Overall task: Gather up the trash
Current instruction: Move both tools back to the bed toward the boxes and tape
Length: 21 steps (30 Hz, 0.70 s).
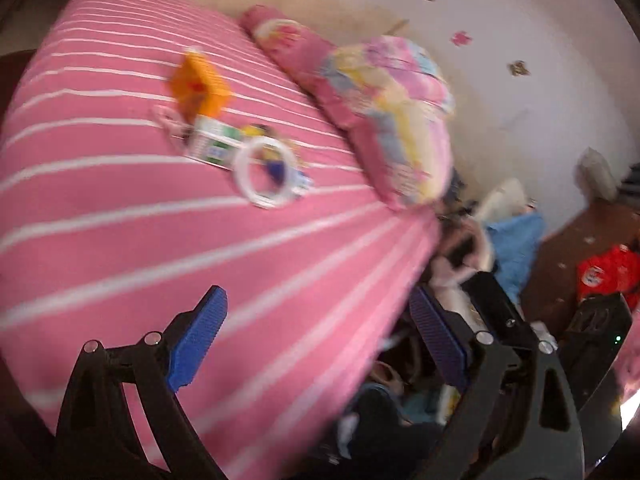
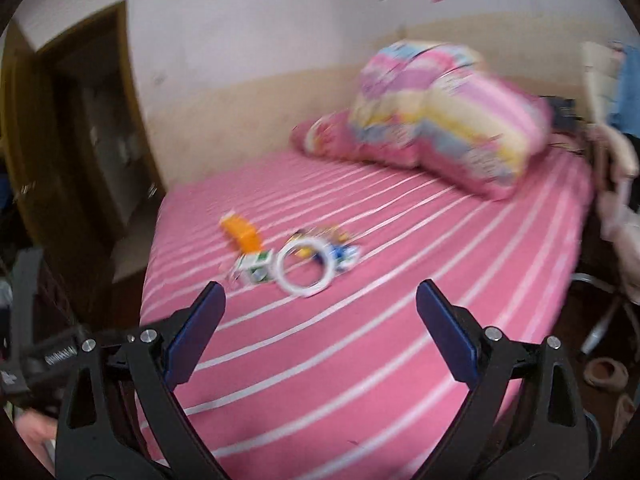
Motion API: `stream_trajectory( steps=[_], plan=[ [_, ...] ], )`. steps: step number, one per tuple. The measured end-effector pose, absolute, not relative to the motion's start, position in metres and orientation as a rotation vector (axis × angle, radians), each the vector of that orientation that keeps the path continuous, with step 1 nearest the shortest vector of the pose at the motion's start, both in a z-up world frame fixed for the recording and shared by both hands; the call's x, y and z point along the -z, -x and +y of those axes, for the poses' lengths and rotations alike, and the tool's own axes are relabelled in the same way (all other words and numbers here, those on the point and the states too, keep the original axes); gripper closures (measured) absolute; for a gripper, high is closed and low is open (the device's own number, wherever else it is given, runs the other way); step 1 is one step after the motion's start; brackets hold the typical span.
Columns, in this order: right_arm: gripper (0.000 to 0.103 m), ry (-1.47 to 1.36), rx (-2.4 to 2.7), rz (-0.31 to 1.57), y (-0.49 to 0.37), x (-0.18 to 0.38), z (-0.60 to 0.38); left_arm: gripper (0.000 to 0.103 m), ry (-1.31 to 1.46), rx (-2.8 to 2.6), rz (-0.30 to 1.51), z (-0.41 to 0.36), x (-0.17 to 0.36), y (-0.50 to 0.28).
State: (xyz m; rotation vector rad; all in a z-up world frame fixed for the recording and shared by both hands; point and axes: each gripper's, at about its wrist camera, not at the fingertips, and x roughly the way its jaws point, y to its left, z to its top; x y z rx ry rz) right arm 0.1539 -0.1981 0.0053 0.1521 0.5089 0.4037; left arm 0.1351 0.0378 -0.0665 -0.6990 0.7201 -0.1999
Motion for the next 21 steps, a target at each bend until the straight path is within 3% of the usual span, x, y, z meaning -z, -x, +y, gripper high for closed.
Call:
stream_trajectory(
  steps=[12,17,21],
  plan=[
    [0.013,-0.009,-0.543,0.602,-0.247,0.055,-0.103,0.013,0.565,-0.001,0.840,0.118,0.114,-0.248],
    [0.027,-0.004,-0.583,0.657,-0.292,0.073,-0.084,0.015,0.566,-0.045,0.910,0.135,0.130,-0.286],
    [0.028,-0.019,-0.629,0.651,-0.318,0.079,-0.072,0.025,0.543,-0.079,0.954,0.142,0.140,-0.307]
  ],
)
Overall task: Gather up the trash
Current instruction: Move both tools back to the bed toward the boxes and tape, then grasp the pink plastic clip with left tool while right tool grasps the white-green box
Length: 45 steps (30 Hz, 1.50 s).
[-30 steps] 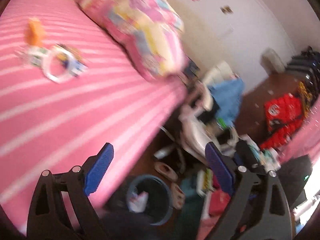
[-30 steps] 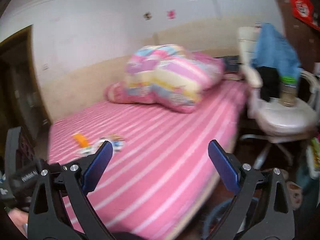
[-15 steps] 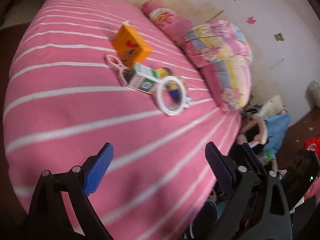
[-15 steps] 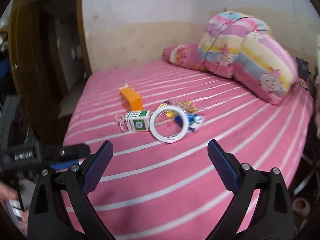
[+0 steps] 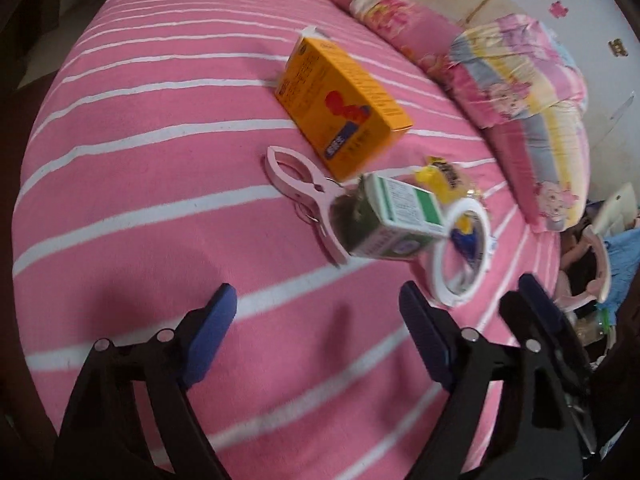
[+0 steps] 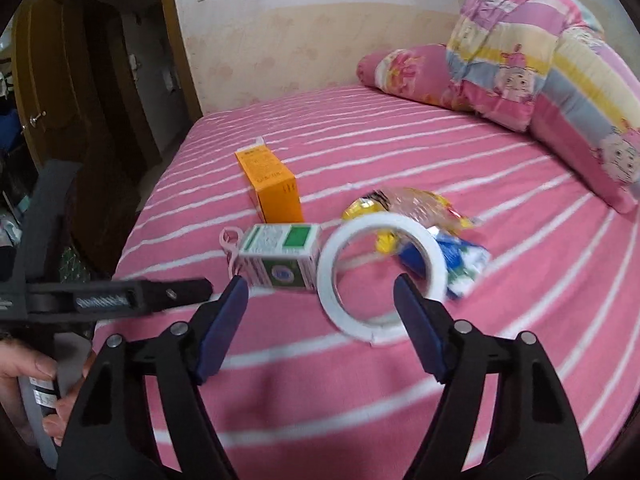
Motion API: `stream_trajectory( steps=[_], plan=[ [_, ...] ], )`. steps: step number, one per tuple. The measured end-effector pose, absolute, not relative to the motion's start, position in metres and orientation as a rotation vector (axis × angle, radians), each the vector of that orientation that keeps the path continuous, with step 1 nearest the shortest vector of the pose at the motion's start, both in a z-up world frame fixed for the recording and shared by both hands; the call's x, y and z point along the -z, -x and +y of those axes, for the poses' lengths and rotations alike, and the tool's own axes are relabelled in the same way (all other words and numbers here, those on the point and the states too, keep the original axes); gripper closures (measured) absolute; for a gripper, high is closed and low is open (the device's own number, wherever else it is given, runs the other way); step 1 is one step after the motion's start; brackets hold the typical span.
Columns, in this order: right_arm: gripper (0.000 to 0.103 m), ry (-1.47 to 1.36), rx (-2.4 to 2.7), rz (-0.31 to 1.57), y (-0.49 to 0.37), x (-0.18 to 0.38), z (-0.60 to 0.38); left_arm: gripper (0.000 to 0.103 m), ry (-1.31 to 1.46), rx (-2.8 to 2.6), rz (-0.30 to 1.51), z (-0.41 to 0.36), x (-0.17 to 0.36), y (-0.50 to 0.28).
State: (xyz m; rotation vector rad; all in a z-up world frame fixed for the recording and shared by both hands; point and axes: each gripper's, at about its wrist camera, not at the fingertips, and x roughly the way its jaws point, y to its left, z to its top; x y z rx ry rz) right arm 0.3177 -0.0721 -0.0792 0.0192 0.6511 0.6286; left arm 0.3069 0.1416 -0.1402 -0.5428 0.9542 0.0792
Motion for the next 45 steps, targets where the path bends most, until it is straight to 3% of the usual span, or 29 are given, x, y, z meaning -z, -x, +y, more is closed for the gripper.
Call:
stream_trajectory(
  steps=[7,14,21,29,42,45],
  plan=[
    [0.015,0.105,-0.724,0.587,-0.348,0.081,-0.038,0.029,0.451,-0.117,0.982,0.139,0.150,-0.332],
    [0.014,0.134,-0.804,0.626,-0.375,0.090,-0.030,0.036,0.369,-0.137,0.989,0.135,0.152,-0.347],
    [0.014,0.164,-0.841,0.630,-0.378,0.094,-0.017,0.063,0.253,-0.166,1.005,0.137,0.152,-0.351],
    [0.010,0.246,-0.852,0.665,-0.384,0.109,0.005,0.092,0.353,-0.154,1.006,0.162,0.152,-0.349],
    [0.006,0.456,-0.822,0.674,-0.379,0.132,0.037,0.096,0.450,-0.133,0.989,0.175,0.157,-0.353],
    [0.013,0.418,-0.825,0.679,-0.380,0.129,0.035,0.096,0.463,-0.131,0.986,0.176,0.157,-0.352]
  ],
)
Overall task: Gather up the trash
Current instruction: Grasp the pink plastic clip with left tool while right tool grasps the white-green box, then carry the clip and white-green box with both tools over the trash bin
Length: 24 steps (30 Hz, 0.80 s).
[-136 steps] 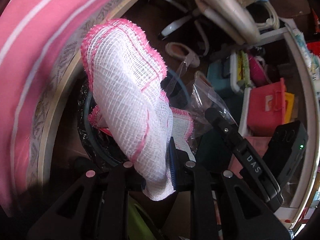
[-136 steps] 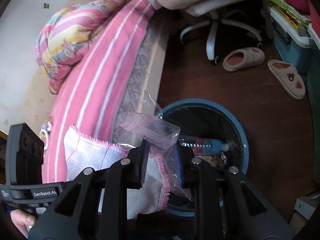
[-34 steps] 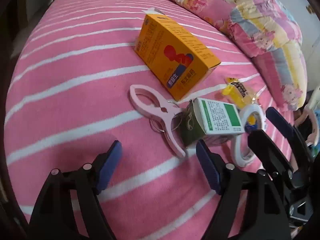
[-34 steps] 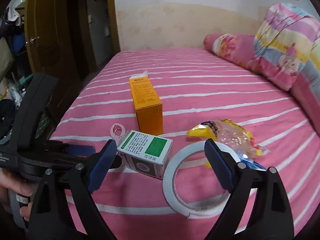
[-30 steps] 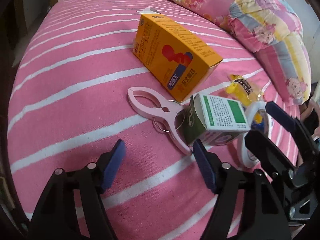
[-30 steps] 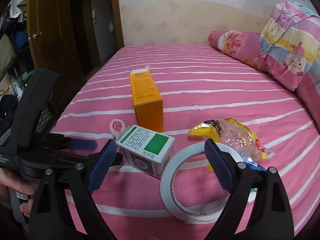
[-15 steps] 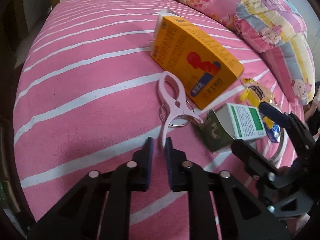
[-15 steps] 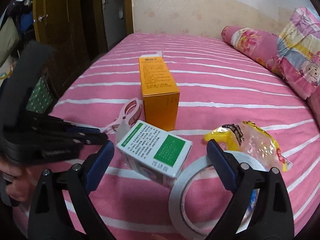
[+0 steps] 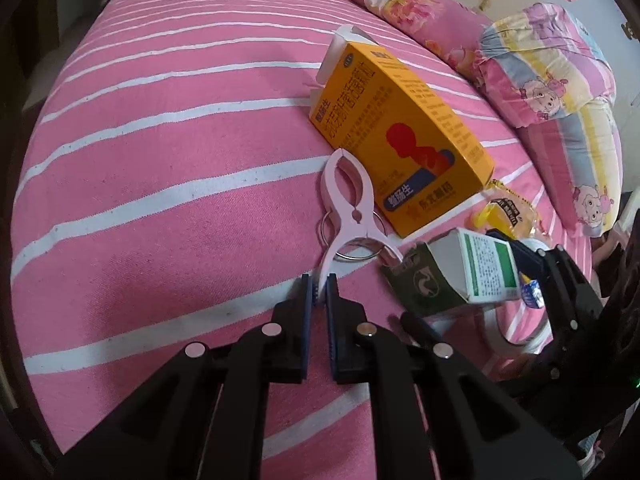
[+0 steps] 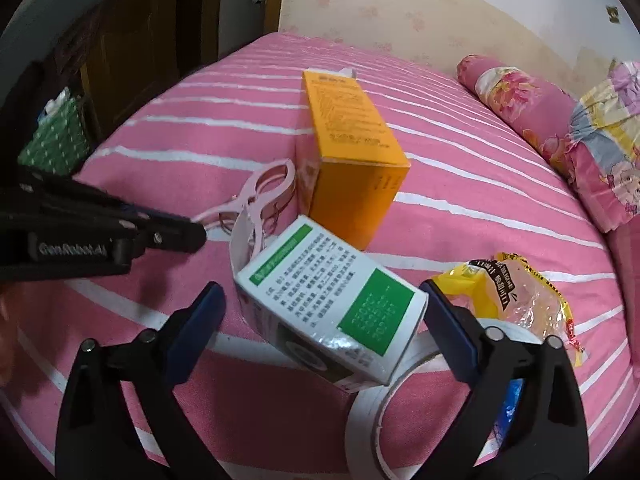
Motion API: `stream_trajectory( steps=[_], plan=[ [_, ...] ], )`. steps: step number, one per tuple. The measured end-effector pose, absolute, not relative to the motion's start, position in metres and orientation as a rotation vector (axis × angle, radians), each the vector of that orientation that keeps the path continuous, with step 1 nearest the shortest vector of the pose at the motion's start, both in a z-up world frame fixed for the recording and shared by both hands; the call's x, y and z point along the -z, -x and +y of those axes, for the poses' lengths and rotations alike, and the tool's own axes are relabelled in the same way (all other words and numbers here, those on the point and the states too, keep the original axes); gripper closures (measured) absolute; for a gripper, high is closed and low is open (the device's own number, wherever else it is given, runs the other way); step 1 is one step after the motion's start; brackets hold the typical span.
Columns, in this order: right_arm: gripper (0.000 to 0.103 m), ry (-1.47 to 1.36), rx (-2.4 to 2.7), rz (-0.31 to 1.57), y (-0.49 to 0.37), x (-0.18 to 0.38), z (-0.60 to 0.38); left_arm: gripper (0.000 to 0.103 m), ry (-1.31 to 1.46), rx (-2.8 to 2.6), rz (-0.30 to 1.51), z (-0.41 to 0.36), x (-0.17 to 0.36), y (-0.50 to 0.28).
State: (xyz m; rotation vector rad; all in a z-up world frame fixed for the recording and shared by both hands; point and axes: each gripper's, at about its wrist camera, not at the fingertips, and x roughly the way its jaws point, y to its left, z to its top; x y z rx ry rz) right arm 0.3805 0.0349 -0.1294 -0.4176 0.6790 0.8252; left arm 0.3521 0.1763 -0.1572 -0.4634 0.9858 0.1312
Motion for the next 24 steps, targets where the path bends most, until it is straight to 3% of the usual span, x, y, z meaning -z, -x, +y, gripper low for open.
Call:
stream_trajectory(
  steps=[2,5,24],
  plan=[
    [0.024,0.391,-0.825,0.699,-0.385,0.128,0.033,0.097,0.459,-0.132,0.984,0.176,0.157,-0.352],
    [0.026,0.356,-0.834,0.710,-0.386,0.126,0.029,0.097,0.456,-0.129,0.982,0.176,0.157,-0.352],
    [0.027,0.172,-0.863,0.694,-0.365,0.087,-0.002,0.099,0.473,-0.084,0.940,0.168,0.135,-0.336]
  ],
)
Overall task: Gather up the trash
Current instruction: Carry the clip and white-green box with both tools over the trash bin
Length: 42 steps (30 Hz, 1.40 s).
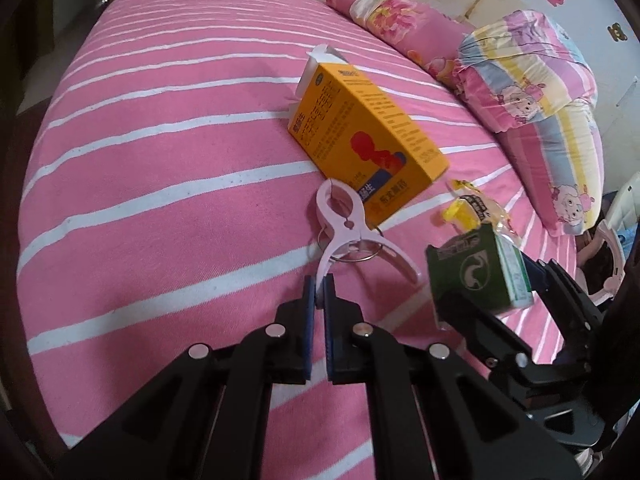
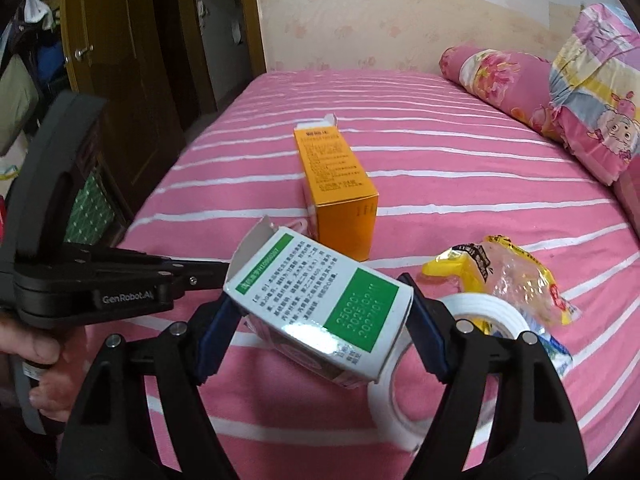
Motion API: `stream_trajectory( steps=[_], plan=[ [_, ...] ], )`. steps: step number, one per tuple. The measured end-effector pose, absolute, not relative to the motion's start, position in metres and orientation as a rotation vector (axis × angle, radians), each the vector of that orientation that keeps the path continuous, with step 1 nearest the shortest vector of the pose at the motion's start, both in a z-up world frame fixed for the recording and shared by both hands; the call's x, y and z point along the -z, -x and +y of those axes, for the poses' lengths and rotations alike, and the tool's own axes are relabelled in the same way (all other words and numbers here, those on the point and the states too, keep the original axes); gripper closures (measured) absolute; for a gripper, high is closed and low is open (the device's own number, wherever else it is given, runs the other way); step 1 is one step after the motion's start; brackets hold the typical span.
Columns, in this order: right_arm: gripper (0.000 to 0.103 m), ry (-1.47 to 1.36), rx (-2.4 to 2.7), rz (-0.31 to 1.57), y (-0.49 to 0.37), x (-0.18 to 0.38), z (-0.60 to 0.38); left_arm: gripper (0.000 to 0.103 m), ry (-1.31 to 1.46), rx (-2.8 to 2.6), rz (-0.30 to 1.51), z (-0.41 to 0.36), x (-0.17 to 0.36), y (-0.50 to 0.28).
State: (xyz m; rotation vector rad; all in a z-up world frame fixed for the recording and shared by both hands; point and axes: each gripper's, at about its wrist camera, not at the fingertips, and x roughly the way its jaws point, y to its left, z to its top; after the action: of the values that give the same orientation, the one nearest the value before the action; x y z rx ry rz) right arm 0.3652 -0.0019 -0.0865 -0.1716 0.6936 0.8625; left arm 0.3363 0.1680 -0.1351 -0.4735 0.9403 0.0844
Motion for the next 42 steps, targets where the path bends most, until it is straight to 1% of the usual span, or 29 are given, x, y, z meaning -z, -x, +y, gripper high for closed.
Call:
stream_trajectory(
  steps=[12,21,30,35,42],
  plan=[
    [0.027,0.125,-0.875,0.685,-0.308,0.061,-0.026,0.099,0.587,-0.069,0.888,0.171,0.118,-0.269],
    [0.027,0.069,-0.857,0.693,-0.244,0.046,-0.067,0.099,0.528,-0.098,0.839,0.135,0.100,-0.217],
    [0.027,-0.033,-0.814,0.693,-0.194,0.028,-0.125,0.099,0.496,-0.069,0.789,0.093,0.063,-0.175],
    [0.027,-0.114,-0.805,0.679,-0.167,0.009,-0.156,0.099,0.466,-0.054,0.770,0.073,0.041,-0.155],
    [0.027,-0.127,-0.791,0.630,-0.138,-0.021,-0.183,0.099,0.424,-0.042,0.730,0.047,0.007,-0.128]
  ],
)
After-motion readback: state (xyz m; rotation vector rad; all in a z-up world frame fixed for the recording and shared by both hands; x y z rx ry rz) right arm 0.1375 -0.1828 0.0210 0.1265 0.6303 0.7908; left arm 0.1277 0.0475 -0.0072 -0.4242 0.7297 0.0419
